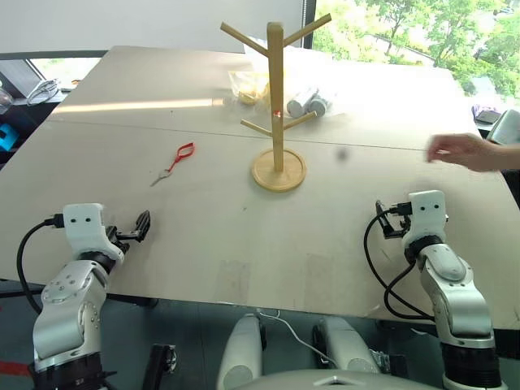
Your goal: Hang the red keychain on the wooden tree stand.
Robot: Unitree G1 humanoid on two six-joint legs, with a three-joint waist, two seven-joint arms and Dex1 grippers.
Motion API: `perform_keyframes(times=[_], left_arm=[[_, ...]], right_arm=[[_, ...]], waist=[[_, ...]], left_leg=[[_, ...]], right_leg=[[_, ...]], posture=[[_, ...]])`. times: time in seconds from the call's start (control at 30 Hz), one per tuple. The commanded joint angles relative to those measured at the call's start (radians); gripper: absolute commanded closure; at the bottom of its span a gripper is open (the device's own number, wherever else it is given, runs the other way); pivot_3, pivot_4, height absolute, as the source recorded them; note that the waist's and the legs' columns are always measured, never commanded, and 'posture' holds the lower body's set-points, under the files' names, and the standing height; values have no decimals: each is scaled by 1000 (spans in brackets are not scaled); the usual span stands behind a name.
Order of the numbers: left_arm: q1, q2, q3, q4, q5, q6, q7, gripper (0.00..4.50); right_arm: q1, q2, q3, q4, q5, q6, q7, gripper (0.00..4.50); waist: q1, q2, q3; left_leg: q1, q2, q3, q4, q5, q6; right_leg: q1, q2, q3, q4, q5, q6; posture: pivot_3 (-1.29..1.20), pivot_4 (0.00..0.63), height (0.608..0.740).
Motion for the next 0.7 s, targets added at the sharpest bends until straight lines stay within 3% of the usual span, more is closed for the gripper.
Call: perform_keyframes(times=[0.03,0.13,0.27,0.43,0.7], left_arm=[[-49,82,22,-17,-32,31,-64,0],[-206,255,-20,107,-64,85,-231,0],[-437,345,-181,402,8,17,-410,0],[-718,342,-343,795,131,-130,-531,0],[-973,251,-445,1213,257,-336,-566,0]], right_arm=[[-36,-30,1,-46,42,17,58,49],[-130,-143,30,-105,185,84,287,49],[-267,-271,64,-117,395,180,562,49],[-423,-355,101,-89,578,283,750,49],[-502,-346,141,-58,619,299,758,49]], waist=[[0,0,0],[1,-1,1],[-1,4,-1],[-2,2,0],[2,2,0]], left_leg=[[0,0,0,0,0,0],[0,0,-1,0,0,-1],[4,-1,0,0,0,0],[1,-1,-4,0,0,0],[-2,-1,-4,2,0,0]], right_leg=[[0,0,0,0,0,0],[0,1,-1,1,0,0],[6,0,-1,-3,0,0],[4,1,-4,-3,0,0],[3,0,-5,-3,0,0]], posture=[[0,150,740],[0,150,740],[0,150,740],[0,150,740],[0,150,740]])
